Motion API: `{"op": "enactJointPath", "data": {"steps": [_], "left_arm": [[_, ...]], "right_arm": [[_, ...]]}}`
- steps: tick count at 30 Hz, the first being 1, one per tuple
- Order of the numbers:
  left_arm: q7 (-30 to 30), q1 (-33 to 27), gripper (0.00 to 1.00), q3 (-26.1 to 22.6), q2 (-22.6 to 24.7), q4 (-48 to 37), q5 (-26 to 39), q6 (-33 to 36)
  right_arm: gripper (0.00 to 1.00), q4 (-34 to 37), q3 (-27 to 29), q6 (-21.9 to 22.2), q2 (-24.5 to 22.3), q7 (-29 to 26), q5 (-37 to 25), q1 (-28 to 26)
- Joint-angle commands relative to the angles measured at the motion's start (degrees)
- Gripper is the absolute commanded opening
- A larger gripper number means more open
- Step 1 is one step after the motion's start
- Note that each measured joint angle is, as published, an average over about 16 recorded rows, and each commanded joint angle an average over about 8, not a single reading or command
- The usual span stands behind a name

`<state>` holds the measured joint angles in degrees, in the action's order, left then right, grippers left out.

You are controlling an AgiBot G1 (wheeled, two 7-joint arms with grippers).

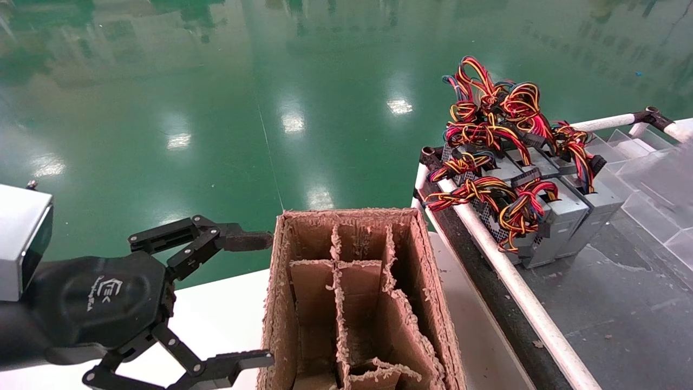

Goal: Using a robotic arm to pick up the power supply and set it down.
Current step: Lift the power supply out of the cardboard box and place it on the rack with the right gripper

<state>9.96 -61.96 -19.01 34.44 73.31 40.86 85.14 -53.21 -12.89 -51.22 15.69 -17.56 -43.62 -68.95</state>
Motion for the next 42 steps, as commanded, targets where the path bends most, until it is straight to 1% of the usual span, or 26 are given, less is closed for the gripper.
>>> {"op": "enactJointPath", "data": {"steps": [1,6,10,14,18,23,28,34,42], "left_arm": [[0.0,0.0,1.00,0.0,0.0,0.0,0.0,0.0],[0.0,0.0,1.00,0.0,0.0,0.0,0.0,0.0],[0.0,0.0,1.00,0.0,0.0,0.0,0.0,0.0],[0.0,0.0,1.00,0.0,0.0,0.0,0.0,0.0],[0.0,0.0,1.00,0.0,0.0,0.0,0.0,0.0],[0.0,0.0,1.00,-0.1,0.0,0.0,0.0,0.0],[0.0,0.0,1.00,-0.1,0.0,0.0,0.0,0.0],[0.0,0.0,1.00,-0.1,0.0,0.0,-0.1,0.0],[-0.1,0.0,1.00,-0.1,0.0,0.0,-0.1,0.0]], "right_arm": [[0.00,0.0,1.0,0.1,-1.8,0.4,1.4,2.6],[0.00,0.1,2.0,-3.0,-4.1,1.2,5.4,9.8],[0.00,-1.1,2.2,-4.8,-3.9,1.9,8.1,15.0],[0.00,-4.0,2.1,-4.5,-2.6,2.4,9.9,18.9],[0.00,-7.7,1.5,-3.1,-0.6,2.2,10.4,20.8],[0.00,-11.5,-0.3,-2.1,1.7,1.2,8.9,20.2],[0.00,-12.3,-2.2,-2.6,3.4,0.4,6.4,17.8],[0.00,-9.9,-4.6,-3.5,6.1,-0.4,3.4,14.3],[0.00,-4.9,-7.7,-4.0,10.7,-1.0,-1.3,8.1]]}}
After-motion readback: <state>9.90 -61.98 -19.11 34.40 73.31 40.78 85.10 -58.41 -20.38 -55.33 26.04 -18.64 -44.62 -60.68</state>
